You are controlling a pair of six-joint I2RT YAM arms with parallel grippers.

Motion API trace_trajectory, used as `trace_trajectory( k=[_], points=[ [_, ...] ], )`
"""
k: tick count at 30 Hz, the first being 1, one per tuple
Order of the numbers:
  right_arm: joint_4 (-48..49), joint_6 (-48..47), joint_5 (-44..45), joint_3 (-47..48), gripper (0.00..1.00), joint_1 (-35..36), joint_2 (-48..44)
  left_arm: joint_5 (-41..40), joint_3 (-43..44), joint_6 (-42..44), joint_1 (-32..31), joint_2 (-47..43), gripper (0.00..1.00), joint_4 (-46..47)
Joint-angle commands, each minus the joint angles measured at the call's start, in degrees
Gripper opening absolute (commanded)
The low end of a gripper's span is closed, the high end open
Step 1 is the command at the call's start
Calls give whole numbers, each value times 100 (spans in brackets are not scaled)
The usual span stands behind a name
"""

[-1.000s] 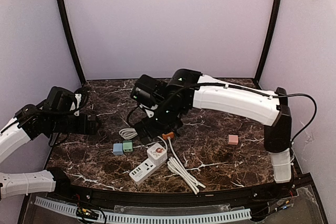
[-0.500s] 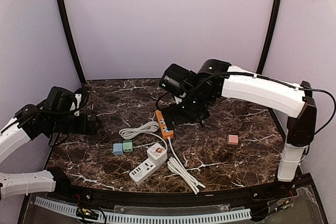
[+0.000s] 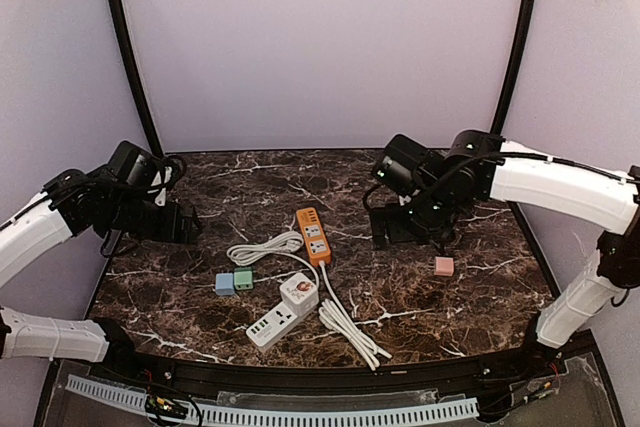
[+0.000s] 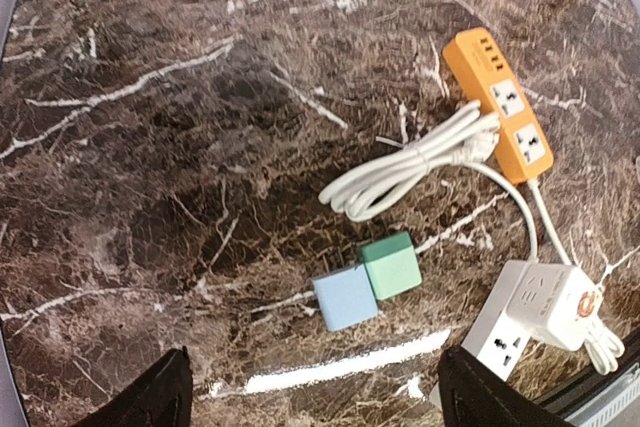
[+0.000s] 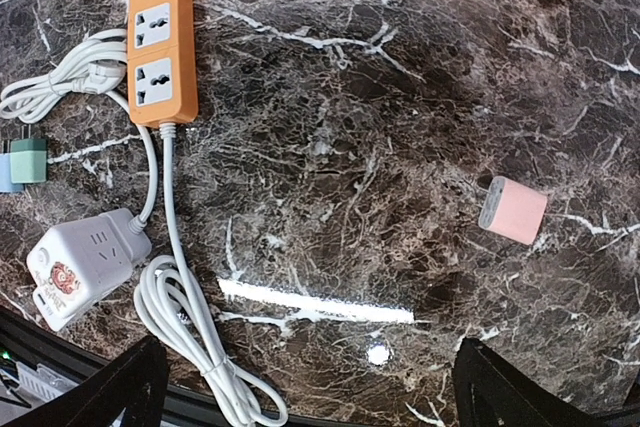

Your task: Insert the plug

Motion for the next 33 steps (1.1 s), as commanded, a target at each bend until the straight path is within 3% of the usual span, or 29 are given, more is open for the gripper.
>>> trace_trajectory(
  k=[1,13,33],
  points=[
    [386,429,1,-517,99,-20,-450,603,-28,-321,-14,468,84,-443],
    [787,829,-223,-1337,99,-21,-1305,1278,-395,-713,-16,1379,74,-364],
    [1207,961,-560,-1726,99,-16,-1809,1556,-381,-1056,-23,2836,69,227]
  ],
)
